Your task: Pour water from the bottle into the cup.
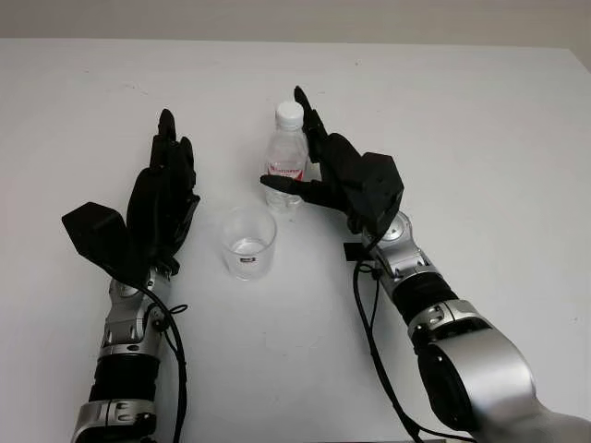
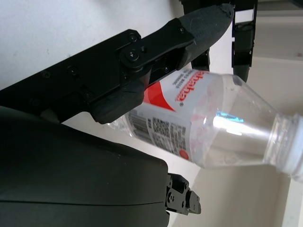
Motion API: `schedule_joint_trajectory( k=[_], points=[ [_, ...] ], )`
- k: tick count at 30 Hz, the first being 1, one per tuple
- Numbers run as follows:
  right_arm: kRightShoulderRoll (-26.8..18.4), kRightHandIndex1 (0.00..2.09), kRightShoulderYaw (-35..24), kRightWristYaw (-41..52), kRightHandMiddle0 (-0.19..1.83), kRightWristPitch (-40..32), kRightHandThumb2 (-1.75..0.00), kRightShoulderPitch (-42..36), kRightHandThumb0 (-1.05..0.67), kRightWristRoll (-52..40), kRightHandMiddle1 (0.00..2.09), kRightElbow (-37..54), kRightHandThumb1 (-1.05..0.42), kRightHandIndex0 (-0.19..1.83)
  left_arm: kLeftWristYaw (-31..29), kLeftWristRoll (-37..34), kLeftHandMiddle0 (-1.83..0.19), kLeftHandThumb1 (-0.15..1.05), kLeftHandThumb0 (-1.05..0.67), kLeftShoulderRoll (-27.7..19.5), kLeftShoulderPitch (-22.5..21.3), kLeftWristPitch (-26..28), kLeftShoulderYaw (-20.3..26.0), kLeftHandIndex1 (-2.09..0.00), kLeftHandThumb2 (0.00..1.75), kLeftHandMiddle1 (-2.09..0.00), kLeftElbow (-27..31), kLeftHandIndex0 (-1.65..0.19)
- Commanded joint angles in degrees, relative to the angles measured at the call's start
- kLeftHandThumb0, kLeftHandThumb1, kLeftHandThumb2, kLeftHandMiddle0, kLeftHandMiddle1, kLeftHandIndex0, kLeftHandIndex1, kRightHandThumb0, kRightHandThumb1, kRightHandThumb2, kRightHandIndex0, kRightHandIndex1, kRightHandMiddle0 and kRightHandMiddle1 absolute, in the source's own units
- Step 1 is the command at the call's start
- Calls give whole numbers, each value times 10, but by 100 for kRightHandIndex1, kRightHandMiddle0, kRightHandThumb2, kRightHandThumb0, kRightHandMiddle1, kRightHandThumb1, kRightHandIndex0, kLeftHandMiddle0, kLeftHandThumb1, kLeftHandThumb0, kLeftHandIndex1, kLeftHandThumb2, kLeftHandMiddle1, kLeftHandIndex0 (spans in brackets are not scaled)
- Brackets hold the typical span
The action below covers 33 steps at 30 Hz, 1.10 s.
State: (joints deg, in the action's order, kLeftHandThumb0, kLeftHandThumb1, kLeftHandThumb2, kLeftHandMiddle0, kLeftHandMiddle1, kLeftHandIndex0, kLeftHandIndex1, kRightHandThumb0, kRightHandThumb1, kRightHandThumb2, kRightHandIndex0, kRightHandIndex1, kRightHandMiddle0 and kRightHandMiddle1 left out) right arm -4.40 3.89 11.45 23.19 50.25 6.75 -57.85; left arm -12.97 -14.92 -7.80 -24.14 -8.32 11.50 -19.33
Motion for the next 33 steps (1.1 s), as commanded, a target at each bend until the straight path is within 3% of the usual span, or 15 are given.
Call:
schedule_joint_trajectory(
  k=[1,6,8,9,11,12,13,15,17,18,23,30,33],
  points=[
    [10,0,-1,6,-19,11,-5,19,-100,-6,0,-6,-89,-19,3,5,19,105,-83,5,8,-4,-4,-1,67,-5,8,19],
    [29,3,-16,4,-16,15,-4,19,-83,-27,2,-13,-84,-14,9,7,19,105,-82,10,11,-8,-5,0,67,-4,9,19],
    [33,16,-13,-27,8,22,-5,21,-72,-15,15,-17,-85,11,15,11,19,105,-83,11,13,-6,-6,-1,67,-4,12,19],
    [35,33,-9,-43,12,16,-5,23,-69,-6,34,-20,-85,16,18,13,19,105,-83,11,15,-6,-6,-1,67,-4,15,19],
    [36,127,-3,-66,13,8,-6,26,-63,8,128,-25,-92,22,22,15,19,105,-83,11,17,-6,-6,-2,67,-4,19,19],
    [36,163,2,-77,17,4,-7,27,-61,16,160,-26,-95,30,24,16,19,105,-83,11,19,-7,-5,-2,67,-4,19,18],
    [36,184,4,-84,26,2,-7,27,-60,21,180,-25,-98,46,25,17,19,105,-83,11,20,-8,-5,-2,67,-5,20,18],
    [36,203,8,-91,41,-1,-9,27,-57,27,202,-24,-103,69,25,17,19,105,-83,11,20,-11,-4,-3,67,-5,17,19],
    [31,208,17,-98,61,-4,-16,25,-55,40,207,-21,-104,90,25,16,19,105,-83,11,21,-11,-4,-3,67,-5,18,19],
    [30,209,21,-102,81,-3,-22,25,-54,46,209,-20,-105,107,25,16,19,105,-83,11,21,-11,-4,-3,67,-5,17,19],
    [17,209,39,-128,109,17,-37,24,-47,79,209,-22,-105,142,21,13,19,105,-83,11,17,-12,-4,-4,67,-5,13,19],
    [3,209,35,-144,117,19,-38,18,-42,81,209,-14,-105,143,18,12,18,105,-83,9,12,-8,-4,-4,67,-5,15,19],
    [-18,209,35,-157,106,14,-37,19,-44,90,209,-5,-105,130,16,11,18,105,-83,8,10,-4,-4,-4,67,-5,17,19]
  ],
)
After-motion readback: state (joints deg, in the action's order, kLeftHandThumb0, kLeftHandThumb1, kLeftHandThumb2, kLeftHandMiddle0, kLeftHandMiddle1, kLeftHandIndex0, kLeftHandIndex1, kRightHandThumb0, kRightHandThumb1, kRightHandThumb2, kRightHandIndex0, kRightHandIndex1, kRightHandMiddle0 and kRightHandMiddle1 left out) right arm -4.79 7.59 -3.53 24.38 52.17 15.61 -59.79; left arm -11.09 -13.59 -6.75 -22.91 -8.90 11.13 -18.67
